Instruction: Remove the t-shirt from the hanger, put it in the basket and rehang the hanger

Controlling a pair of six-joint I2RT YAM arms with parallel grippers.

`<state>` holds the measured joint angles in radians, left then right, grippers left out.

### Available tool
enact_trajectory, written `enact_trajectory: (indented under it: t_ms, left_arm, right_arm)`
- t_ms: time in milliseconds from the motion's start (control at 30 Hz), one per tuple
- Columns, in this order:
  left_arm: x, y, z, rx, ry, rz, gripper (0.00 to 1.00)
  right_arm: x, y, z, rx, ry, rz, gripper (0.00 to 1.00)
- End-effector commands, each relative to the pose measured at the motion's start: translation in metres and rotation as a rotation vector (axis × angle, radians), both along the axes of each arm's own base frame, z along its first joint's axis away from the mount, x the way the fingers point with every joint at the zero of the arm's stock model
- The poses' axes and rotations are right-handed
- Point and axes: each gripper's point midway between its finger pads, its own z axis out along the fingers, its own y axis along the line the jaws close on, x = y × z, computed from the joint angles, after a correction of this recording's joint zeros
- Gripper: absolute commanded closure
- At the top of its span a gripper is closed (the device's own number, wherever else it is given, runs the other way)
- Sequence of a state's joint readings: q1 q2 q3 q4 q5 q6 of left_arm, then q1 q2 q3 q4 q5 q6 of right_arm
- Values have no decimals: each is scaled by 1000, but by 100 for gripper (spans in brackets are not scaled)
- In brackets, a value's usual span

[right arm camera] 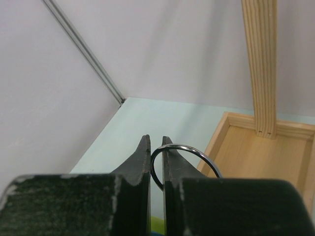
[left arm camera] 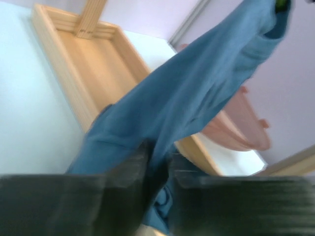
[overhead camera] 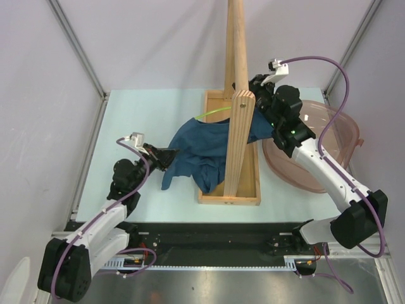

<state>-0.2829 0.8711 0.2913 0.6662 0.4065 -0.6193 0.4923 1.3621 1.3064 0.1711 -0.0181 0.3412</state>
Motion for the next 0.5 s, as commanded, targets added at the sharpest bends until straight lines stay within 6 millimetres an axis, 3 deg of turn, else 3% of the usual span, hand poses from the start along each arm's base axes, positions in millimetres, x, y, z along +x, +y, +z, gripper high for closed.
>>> enact_trajectory:
  t_ms: [0,33,100,167,200,267,300,467]
  left_arm:
    - [16,14,3,-38,56,116,94]
    - [17,19,-2,-25,94,148,100]
    - [22,35,7,-30,104,249,100]
    - [25,58,1,-14,147,382,100]
    - [20,64,16,-40,122,406,100]
    - [17,82,13,-25,158,504,100]
    - [16,93,26,-35,143,563,100]
    - [14,95,6,21,237,574,100]
  right_arm:
    - [-7,-20,62,124,-164,-59,100]
    - [-7,-25,70,145,-195,-77,100]
    - [-1,-33,68,154,-200,-116,100]
    - [5,-45,74,177,-221,-155,100]
    - [7,-49,74,188,-224,-165,100]
    - [10,-63,78,236,-237,-187,100]
    - [11,-68,78,254,-237,-191,100]
    - [12,-86,73,354,-223,-149,100]
